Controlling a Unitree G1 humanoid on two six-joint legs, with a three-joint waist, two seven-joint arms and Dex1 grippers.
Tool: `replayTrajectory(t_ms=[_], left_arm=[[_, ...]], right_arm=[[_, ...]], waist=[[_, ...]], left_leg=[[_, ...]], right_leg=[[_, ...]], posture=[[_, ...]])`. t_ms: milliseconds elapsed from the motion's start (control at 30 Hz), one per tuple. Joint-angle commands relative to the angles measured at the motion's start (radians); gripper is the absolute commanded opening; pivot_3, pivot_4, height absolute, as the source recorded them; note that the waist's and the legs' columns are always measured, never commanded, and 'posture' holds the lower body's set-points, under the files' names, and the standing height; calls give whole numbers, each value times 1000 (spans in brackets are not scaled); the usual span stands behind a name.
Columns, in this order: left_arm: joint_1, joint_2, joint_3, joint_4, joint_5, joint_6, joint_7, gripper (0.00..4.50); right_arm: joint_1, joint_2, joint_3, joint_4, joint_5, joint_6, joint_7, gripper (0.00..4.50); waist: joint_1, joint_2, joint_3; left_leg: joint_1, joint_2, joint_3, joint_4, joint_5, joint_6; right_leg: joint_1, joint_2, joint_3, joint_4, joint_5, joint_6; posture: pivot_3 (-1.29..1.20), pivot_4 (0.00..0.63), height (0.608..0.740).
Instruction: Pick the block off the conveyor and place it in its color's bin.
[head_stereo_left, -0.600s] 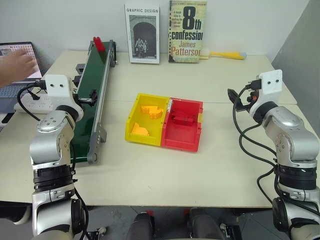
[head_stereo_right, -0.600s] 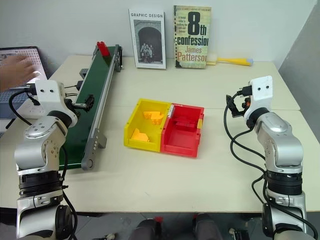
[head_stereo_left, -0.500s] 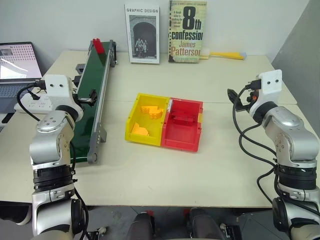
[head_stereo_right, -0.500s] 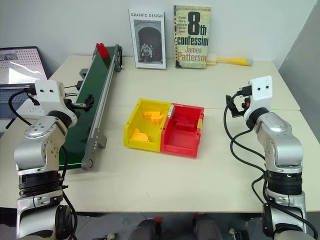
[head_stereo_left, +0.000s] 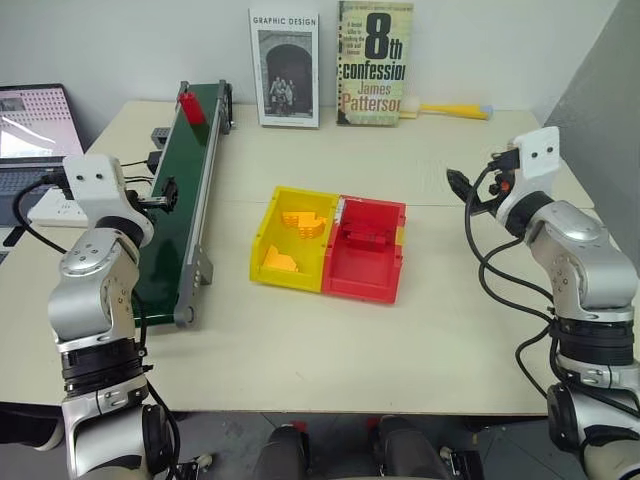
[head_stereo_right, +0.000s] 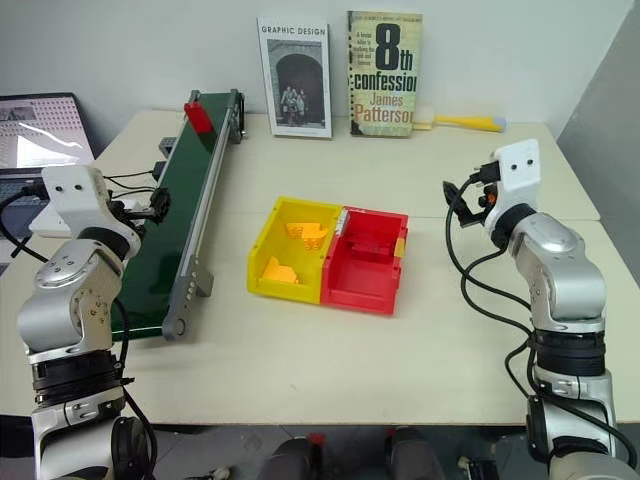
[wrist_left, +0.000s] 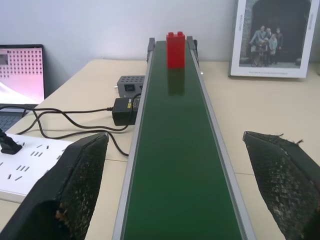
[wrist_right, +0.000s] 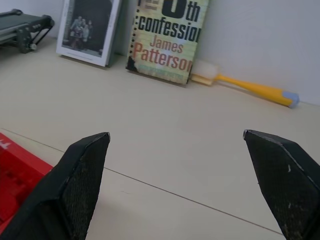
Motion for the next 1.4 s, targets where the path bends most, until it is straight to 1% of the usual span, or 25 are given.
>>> replayTrajectory(t_ms=[33,133,233,400,700,1400], left_arm=[[-29,-12,21,-4,-16,-33,16,4496],[-51,-15,3,24,-10,-41,13,4496],[-66,-12,-6,50,-4,-45,9,4496],[-86,-14,-21,99,9,-50,14,4496],[-117,-27,-21,174,15,-77,44,4496],[-153,-49,-59,248,12,-106,30,4496]], right_arm=[[-38,-25,16,-130,162,30,188,4500],[-54,-35,36,-187,274,112,276,4500],[-65,-39,57,-241,358,171,328,4500],[-68,-38,91,-293,407,204,340,4500],[-63,-34,110,-324,441,215,326,4500],[-56,-64,97,-335,447,215,299,4500]], waist=[[0,0,0],[0,0,0],[2,0,0],[4,0,0],[6,0,0],[8,0,0]], left_leg=[[0,0,0,0,0,0],[0,0,-2,0,0,0],[0,0,-6,0,0,0],[-1,-1,-9,0,0,0],[-1,-1,-11,0,1,-1],[-2,-1,-12,-1,1,-2]], right_leg=[[0,0,0,0,0,0],[1,0,-2,-1,0,0],[4,0,-5,-3,0,0],[5,0,-7,-6,0,0],[5,-2,-9,-7,0,0],[5,-2,-10,-9,0,0]], posture=[[0,150,740],[0,150,740],[0,150,740],[0,150,740],[0,150,740],[0,150,740]])
